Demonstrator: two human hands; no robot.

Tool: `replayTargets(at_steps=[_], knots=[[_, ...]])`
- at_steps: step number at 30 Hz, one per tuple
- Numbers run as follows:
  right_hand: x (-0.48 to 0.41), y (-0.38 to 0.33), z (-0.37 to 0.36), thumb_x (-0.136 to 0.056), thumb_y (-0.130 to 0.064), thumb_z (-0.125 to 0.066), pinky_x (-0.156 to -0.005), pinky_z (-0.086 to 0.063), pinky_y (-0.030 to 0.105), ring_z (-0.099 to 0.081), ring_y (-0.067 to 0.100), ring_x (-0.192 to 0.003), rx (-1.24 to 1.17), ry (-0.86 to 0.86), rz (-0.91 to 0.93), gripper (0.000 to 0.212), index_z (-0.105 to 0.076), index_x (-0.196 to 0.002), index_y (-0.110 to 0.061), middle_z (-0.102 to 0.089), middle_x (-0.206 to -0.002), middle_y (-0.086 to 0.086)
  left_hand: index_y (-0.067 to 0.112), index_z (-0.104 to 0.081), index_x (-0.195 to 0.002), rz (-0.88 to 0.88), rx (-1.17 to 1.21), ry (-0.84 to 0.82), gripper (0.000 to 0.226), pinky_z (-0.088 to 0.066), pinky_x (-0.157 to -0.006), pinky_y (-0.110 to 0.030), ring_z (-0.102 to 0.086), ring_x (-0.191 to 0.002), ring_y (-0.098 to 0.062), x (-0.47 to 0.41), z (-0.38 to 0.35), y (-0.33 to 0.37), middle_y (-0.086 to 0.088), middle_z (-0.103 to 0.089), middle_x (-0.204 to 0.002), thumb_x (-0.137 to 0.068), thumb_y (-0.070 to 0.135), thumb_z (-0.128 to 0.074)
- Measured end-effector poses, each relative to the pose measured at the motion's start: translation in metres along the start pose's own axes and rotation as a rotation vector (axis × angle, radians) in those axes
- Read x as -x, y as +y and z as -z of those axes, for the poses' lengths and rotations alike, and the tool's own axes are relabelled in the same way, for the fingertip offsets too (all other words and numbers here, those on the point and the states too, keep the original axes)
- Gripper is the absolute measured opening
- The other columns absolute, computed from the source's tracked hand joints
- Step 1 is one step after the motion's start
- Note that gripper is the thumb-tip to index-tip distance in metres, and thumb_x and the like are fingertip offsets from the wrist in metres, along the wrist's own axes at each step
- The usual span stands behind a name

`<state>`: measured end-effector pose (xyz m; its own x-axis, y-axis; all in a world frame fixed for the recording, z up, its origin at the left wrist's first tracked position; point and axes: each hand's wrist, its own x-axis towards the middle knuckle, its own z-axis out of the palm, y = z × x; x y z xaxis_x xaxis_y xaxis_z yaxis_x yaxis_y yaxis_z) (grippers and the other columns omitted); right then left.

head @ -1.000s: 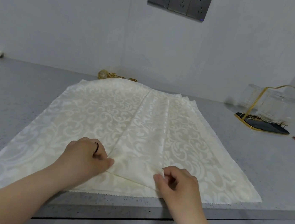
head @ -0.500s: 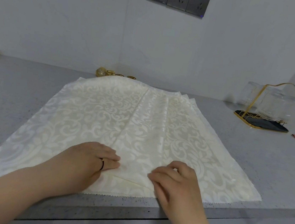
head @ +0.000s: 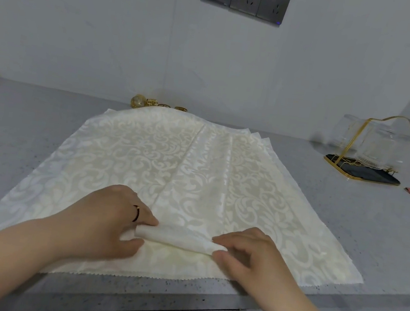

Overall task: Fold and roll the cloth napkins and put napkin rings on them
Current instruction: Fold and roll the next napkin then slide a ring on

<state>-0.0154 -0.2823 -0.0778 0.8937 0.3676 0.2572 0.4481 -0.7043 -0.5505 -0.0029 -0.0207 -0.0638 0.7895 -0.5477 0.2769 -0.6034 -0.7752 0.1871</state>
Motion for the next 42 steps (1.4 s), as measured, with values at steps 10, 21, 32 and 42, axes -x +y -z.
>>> replayTargets(at_steps=[10, 21, 32, 42], knots=[[-0.013, -0.005, 0.0, -0.082, -0.017, -0.063, -0.061, -0.04, 0.005, -0.052, 0.003, -0.057, -0.329, 0.155, -0.212, 0.02, -0.06, -0.071, -0.033, -0.055, -0.051, -0.009, 0.027, -0.071, -0.068, 0.512, 0.66, 0.021, 0.017, -0.038, -0.048, -0.01, -0.052, -0.051, -0.006, -0.019, 0.0, 0.007, -0.005, -0.063, -0.059, -0.083, 0.023, -0.064], [-0.024, -0.003, -0.009, -0.084, -0.029, -0.061, -0.079, -0.039, 0.025, -0.044, 0.004, -0.068, 0.123, 0.172, -0.142, 0.015, -0.047, -0.079, -0.034, -0.046, -0.068, -0.016, 0.033, -0.051, -0.085, 0.544, 0.529, 0.025, 0.02, -0.037, -0.048, -0.009, -0.051, -0.044, 0.001, -0.031, -0.004, 0.011, 0.013, -0.055, -0.043, -0.079, 0.025, -0.068], [-0.007, 0.012, -0.005, -0.072, -0.046, -0.051, -0.078, -0.031, 0.011, -0.05, 0.001, -0.088, 0.338, 0.165, 0.197, 0.031, -0.069, -0.088, -0.027, -0.069, -0.093, -0.016, 0.039, -0.067, -0.095, -0.073, -0.06, 0.065, 0.037, -0.035, -0.081, -0.001, -0.047, -0.097, 0.006, -0.015, -0.014, -0.007, 0.028, -0.064, -0.092, -0.074, 0.054, -0.04], [-0.015, 0.002, 0.017, -0.085, -0.028, -0.058, -0.078, -0.038, 0.009, -0.054, -0.001, -0.085, -0.109, 0.027, -0.136, 0.009, -0.062, -0.081, -0.034, -0.063, -0.085, -0.012, 0.057, -0.051, -0.082, 0.203, 0.319, 0.016, 0.006, -0.039, -0.074, 0.0, -0.047, -0.096, 0.02, -0.028, 0.002, 0.011, 0.041, -0.058, -0.094, -0.081, 0.051, -0.051]])
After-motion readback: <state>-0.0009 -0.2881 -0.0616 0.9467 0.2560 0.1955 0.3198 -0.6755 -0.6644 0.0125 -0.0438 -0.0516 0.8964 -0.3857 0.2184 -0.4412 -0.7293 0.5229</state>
